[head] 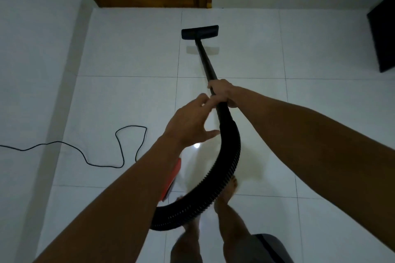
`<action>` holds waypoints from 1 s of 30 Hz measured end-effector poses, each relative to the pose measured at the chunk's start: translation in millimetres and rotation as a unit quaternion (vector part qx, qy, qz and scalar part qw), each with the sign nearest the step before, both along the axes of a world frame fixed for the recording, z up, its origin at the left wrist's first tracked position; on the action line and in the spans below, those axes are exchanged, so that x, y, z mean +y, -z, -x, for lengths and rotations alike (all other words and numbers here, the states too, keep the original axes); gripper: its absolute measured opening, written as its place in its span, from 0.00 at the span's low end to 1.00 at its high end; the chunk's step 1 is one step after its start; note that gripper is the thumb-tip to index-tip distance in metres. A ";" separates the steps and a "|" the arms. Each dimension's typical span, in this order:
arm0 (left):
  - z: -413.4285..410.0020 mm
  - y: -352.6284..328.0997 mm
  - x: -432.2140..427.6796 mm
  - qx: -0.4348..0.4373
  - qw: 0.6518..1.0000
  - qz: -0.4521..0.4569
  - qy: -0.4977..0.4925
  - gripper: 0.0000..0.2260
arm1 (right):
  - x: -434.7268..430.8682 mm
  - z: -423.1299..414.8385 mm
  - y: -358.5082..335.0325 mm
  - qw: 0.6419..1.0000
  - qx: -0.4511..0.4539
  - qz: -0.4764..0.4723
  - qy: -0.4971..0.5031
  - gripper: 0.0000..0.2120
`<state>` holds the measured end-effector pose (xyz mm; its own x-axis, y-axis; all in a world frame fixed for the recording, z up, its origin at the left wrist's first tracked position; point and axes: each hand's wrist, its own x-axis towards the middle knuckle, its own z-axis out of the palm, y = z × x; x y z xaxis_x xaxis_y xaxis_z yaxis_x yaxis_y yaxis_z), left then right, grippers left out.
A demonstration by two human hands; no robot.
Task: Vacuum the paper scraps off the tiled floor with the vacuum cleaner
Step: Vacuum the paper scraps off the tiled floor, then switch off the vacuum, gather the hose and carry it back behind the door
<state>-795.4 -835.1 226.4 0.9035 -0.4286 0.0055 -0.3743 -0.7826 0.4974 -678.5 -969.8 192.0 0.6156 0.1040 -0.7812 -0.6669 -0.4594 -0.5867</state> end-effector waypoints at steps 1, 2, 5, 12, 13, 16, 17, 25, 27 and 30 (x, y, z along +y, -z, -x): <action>3.8 -8.8 -0.2 -0.033 0.999 -0.003 0.040 0.37 | 3.5 0.0 -5.5 1.000 -0.016 0.013 -0.005 0.11; 6.1 -16.0 0.8 -0.063 0.996 0.005 0.066 0.35 | 5.7 0.9 -11.6 1.000 -0.021 0.015 0.004 0.12; 8.8 -34.0 12.4 -0.082 0.991 0.021 0.100 0.27 | 9.5 3.6 -21.8 0.998 0.000 -0.030 0.063 0.14; 18.2 -57.8 36.4 0.064 0.994 0.047 0.077 0.21 | 21.9 7.0 -41.9 0.987 -0.069 -0.134 0.057 0.20; 17.8 -61.7 38.8 0.085 0.991 0.067 0.076 0.21 | 22.5 9.9 -45.6 0.985 -0.077 -0.148 0.044 0.17; 13.9 -79.8 50.8 0.183 0.969 0.167 0.018 0.16 | 20.6 16.9 -57.0 0.979 -0.090 -0.182 0.028 0.12; 12.2 -88.0 55.3 0.194 0.961 0.195 -0.007 0.13 | 20.2 18.6 -60.1 0.974 -0.097 -0.201 0.037 0.14; -13.2 -132.1 75.7 0.150 0.973 0.175 0.000 0.13 | 26.3 22.0 -51.4 0.952 -0.276 -0.070 -0.109 0.26; -17.4 -139.4 76.2 0.146 0.971 0.188 -0.006 0.13 | 32.2 15.3 -36.5 0.944 -0.310 -0.005 -0.114 0.26; -20.0 -148.1 92.7 0.237 0.944 0.225 -0.047 0.20 | 43.5 16.1 -25.6 0.943 -0.321 -0.018 -0.084 0.23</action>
<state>-775.4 -742.4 374.5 0.8838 -0.3977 -0.2465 0.0343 -0.4703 0.8818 -694.6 -926.2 217.6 0.9332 0.2615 -0.2465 -0.0876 -0.4996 -0.8618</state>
